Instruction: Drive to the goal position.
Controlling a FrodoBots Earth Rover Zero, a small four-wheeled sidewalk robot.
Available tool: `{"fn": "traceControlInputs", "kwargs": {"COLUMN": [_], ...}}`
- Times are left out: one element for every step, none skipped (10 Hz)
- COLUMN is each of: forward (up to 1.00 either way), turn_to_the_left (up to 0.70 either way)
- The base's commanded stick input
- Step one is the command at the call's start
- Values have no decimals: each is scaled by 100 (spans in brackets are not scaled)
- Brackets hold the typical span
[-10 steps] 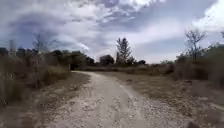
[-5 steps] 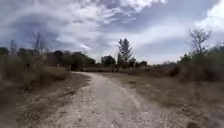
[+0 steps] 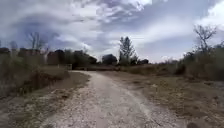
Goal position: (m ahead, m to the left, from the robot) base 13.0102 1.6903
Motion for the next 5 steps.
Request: {"fn": "traceControlInputs", "kwargs": {"forward": [70,70,70,70,70], "turn_to_the_left": [0,0,0,0,0]}}
